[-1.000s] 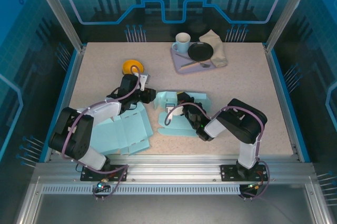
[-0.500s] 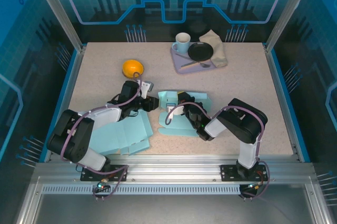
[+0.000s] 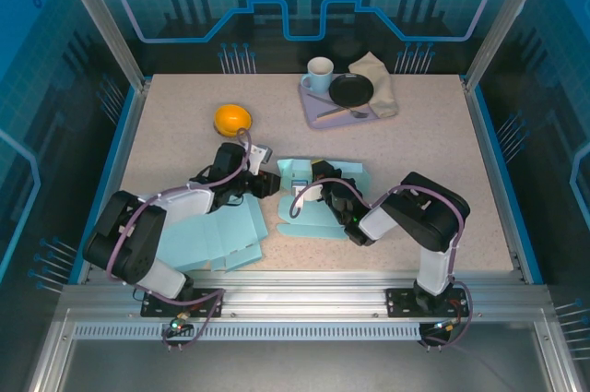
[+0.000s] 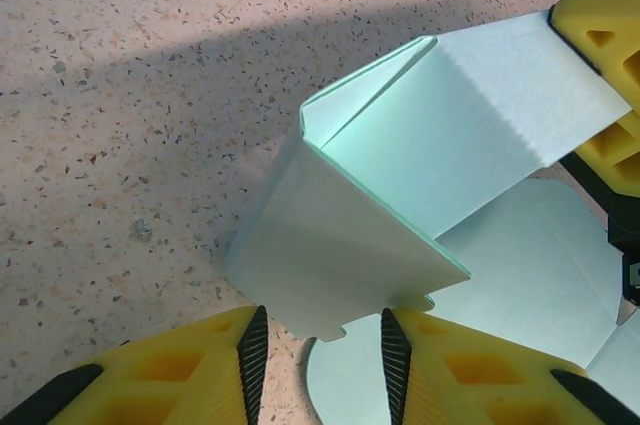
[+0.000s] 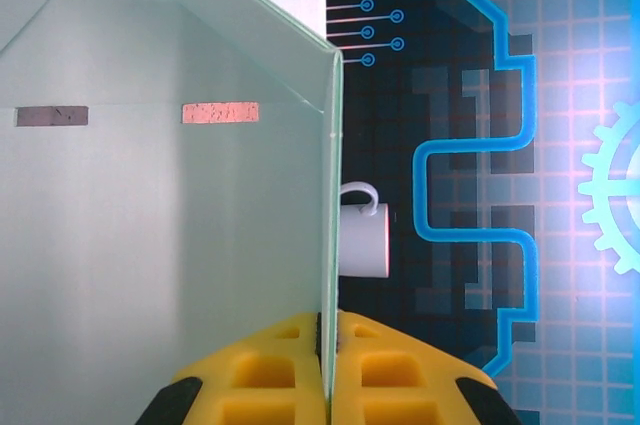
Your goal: Fold the paper box
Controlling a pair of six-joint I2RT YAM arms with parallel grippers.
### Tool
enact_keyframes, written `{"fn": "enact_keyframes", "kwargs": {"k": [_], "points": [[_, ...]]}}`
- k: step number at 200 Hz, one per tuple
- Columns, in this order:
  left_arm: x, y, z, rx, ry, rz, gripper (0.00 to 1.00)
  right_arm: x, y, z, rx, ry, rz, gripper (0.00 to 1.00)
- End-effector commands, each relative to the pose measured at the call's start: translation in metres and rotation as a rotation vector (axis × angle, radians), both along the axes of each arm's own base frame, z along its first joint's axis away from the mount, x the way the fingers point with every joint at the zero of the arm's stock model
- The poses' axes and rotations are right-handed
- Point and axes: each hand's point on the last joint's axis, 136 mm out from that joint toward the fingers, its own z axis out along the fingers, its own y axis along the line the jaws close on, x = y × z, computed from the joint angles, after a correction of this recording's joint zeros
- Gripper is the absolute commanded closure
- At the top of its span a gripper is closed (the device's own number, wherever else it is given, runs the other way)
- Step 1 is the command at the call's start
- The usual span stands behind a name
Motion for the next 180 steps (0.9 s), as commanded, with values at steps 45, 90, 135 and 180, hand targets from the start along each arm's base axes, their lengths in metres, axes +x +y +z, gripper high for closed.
{"fn": "enact_keyframes", "kwargs": {"k": [45,90,135,180], "points": [[0.016,0.001,0.024,0.024,-0.121,-0.013,0.49,-0.011,-0.010,-0.036,-0.051,0.119,0.021,1.00],[0.005,0.002,0.045,-0.017,-0.146,-0.013,0.53,-0.009,-0.010,-0.036,-0.046,0.119,0.026,1.00],[-0.006,0.020,0.059,-0.042,-0.155,0.102,0.47,-0.009,-0.007,-0.028,-0.040,0.130,0.052,1.00],[0.004,0.021,0.044,-0.018,-0.073,0.148,0.47,-0.009,-0.005,-0.021,-0.024,0.144,0.046,0.92]]}}
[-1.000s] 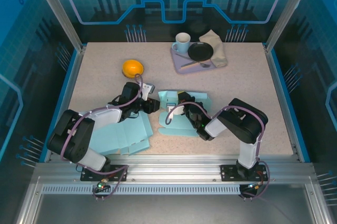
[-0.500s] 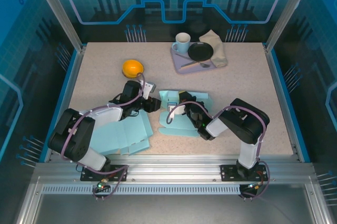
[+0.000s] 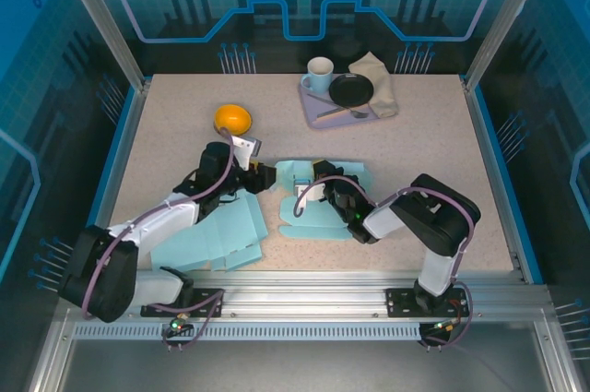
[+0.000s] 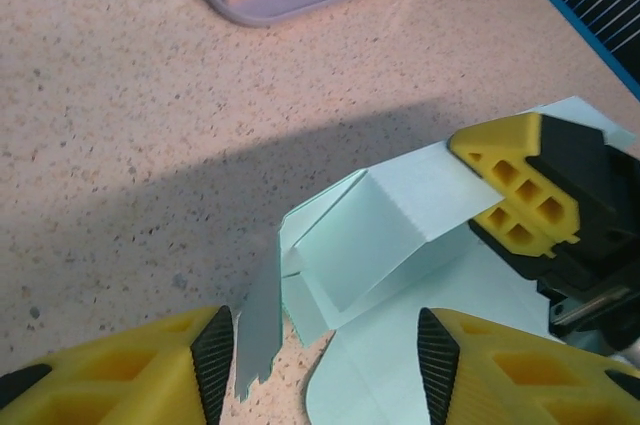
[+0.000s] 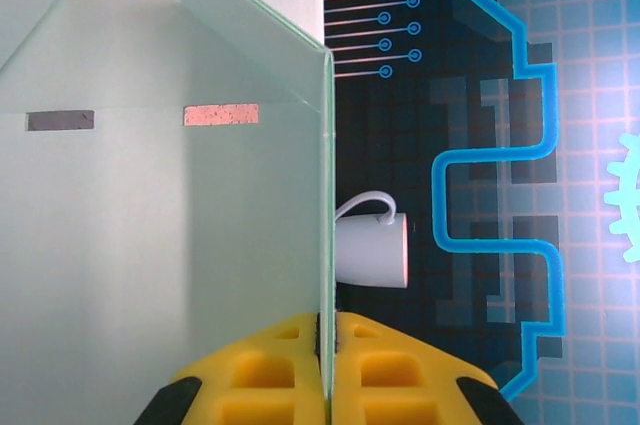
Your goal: Fold the paper box
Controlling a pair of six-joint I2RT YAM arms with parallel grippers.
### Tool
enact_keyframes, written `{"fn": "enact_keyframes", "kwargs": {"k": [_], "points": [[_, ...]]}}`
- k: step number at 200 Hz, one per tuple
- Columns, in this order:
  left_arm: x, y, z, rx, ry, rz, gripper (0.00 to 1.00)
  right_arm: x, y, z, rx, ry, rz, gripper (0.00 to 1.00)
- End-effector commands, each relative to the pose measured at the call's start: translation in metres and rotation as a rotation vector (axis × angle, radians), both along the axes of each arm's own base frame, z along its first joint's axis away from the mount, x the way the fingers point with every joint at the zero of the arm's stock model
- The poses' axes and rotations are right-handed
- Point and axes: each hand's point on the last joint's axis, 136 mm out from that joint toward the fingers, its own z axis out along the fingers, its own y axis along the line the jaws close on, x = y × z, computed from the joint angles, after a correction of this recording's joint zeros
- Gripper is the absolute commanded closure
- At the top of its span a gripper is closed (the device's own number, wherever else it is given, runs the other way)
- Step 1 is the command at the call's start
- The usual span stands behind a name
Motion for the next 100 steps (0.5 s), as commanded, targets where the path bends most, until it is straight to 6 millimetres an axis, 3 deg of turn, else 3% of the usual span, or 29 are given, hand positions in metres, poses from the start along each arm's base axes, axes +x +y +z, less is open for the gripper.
{"fn": "enact_keyframes", "kwargs": {"k": [1,56,100], "points": [[0.008,0.003,-0.012,0.009,0.069,0.047,0.47,-0.005,-0.003,-0.022,-0.038,0.088,0.006,0.91],[0.011,-0.014,-0.024,0.017,0.093,0.016,0.51,-0.007,-0.001,-0.013,-0.049,0.098,0.019,0.91],[0.014,-0.021,-0.036,0.181,0.049,0.036,0.84,-0.009,0.000,-0.015,-0.063,0.107,0.025,0.87]]}}
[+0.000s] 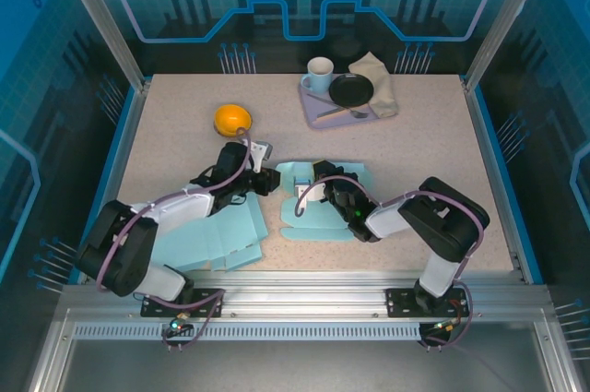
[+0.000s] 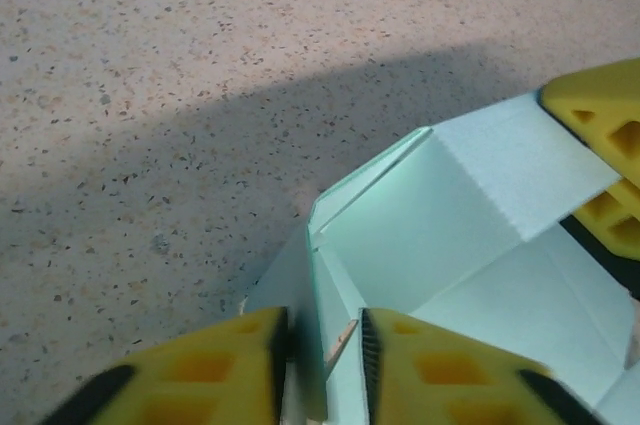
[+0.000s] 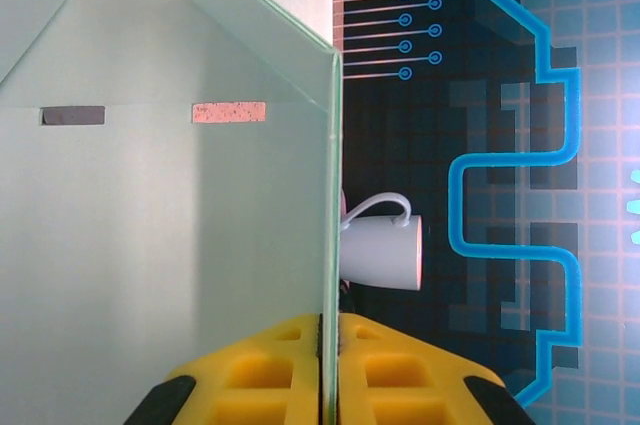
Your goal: Fold the paper box
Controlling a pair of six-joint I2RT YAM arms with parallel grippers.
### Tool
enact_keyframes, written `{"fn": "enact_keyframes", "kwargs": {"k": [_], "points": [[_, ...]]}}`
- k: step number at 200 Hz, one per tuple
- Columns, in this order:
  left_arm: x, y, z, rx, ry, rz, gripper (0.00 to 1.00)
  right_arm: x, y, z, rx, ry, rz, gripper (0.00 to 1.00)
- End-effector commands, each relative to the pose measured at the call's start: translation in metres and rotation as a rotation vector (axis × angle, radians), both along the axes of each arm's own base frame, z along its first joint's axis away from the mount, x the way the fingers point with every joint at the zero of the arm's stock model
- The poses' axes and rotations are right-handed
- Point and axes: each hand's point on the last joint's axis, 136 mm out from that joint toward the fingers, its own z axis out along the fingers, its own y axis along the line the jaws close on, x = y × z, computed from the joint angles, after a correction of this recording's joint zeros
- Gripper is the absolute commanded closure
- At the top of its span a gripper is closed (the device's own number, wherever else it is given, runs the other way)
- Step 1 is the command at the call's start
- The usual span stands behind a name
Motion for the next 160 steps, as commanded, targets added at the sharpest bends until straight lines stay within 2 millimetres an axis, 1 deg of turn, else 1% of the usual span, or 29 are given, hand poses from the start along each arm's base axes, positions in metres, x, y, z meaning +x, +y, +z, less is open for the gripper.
{"fn": "enact_keyframes", "kwargs": {"k": [1,22,52,63,86,99,119,140,144,160], "points": [[0.008,-0.001,0.002,0.120,-0.067,0.019,0.85,-0.006,0.001,-0.015,-0.035,0.065,0.018,0.86],[0.006,-0.002,-0.003,0.209,-0.110,0.017,0.90,-0.011,0.000,-0.017,-0.039,0.103,0.028,0.81],[0.003,0.004,-0.004,0.238,-0.155,0.029,0.92,-0.018,-0.003,-0.007,-0.009,0.173,0.044,0.71],[0.002,0.006,-0.004,0.249,-0.169,0.035,0.92,-0.020,-0.008,0.001,0.008,0.205,0.049,0.66],[0.003,0.010,-0.002,0.276,-0.189,0.030,0.92,-0.030,-0.020,0.008,0.030,0.316,0.072,0.59],[0.004,0.011,-0.001,0.287,-0.196,0.030,0.92,-0.030,-0.029,0.012,0.039,0.342,0.066,0.59],[0.005,0.011,0.000,0.288,-0.206,0.033,0.92,-0.025,-0.044,0.018,0.032,0.335,0.036,0.58],[0.005,0.010,0.000,0.280,-0.210,0.030,0.92,-0.021,-0.052,0.027,0.046,0.345,0.033,0.58],[0.005,0.009,0.001,0.279,-0.212,0.030,0.92,-0.023,-0.055,0.023,0.038,0.369,0.032,0.58],[0.005,0.010,0.001,0.283,-0.212,0.029,0.92,-0.023,-0.058,0.023,0.047,0.405,0.037,0.58]]}}
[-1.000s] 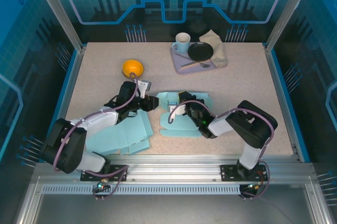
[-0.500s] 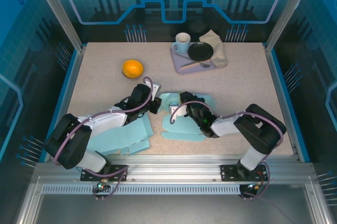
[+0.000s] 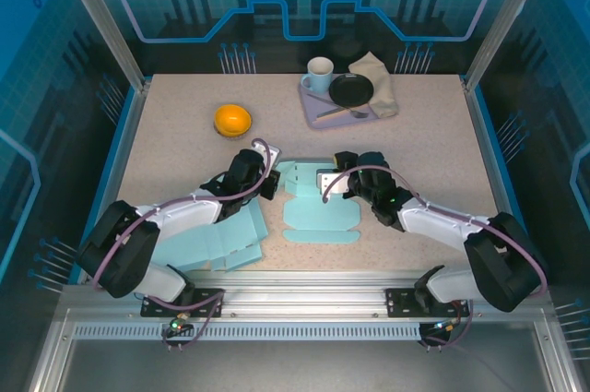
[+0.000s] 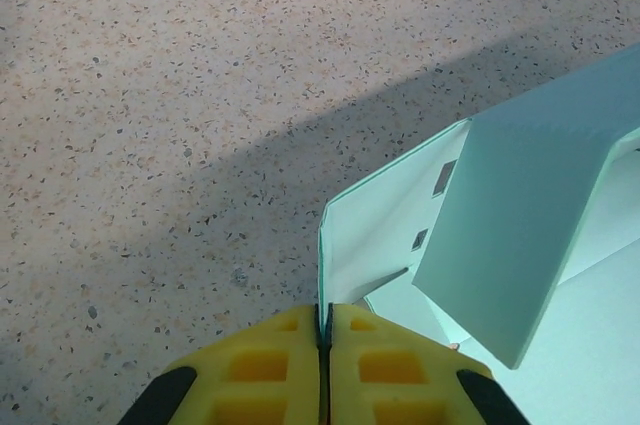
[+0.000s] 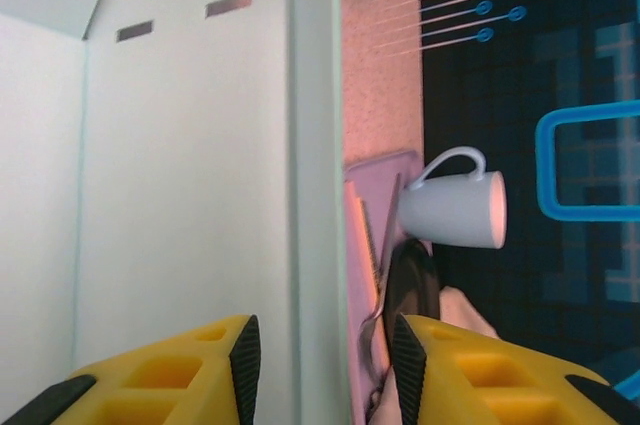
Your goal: Fold the paper box
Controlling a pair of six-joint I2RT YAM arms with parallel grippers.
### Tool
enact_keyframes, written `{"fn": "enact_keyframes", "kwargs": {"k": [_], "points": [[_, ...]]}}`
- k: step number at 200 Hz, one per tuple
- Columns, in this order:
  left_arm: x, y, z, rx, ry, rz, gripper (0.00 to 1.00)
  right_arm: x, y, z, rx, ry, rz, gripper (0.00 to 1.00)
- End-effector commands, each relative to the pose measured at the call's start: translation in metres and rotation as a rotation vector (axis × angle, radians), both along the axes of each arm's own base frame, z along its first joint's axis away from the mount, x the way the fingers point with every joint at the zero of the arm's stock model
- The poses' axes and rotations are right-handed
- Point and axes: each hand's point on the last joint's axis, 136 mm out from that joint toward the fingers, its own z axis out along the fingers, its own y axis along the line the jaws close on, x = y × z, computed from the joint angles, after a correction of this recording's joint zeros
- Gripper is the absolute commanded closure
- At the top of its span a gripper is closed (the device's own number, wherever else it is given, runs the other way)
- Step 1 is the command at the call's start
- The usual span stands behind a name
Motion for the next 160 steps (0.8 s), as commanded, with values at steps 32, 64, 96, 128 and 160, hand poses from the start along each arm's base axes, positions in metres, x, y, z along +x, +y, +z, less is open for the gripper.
{"fn": "enact_keyframes", "kwargs": {"k": [32,64,96,128,160], "points": [[-0.003,0.005,0.003,0.024,-0.030,-0.005,0.92,0.001,-0.007,-0.006,0.020,0.122,0.018,0.64],[-0.003,0.005,0.002,0.027,-0.027,-0.002,0.92,0.003,-0.003,-0.004,0.019,0.124,0.036,0.81],[-0.001,0.004,0.005,0.019,-0.032,0.009,0.91,0.001,-0.004,-0.012,-0.023,0.123,0.055,0.86],[0.005,0.002,0.005,-0.005,-0.002,0.038,0.90,0.001,-0.001,-0.030,-0.155,-0.021,0.071,0.90],[0.006,-0.004,0.012,-0.074,0.011,0.050,0.86,0.015,0.002,-0.040,-0.236,-0.211,0.007,0.98]]}}
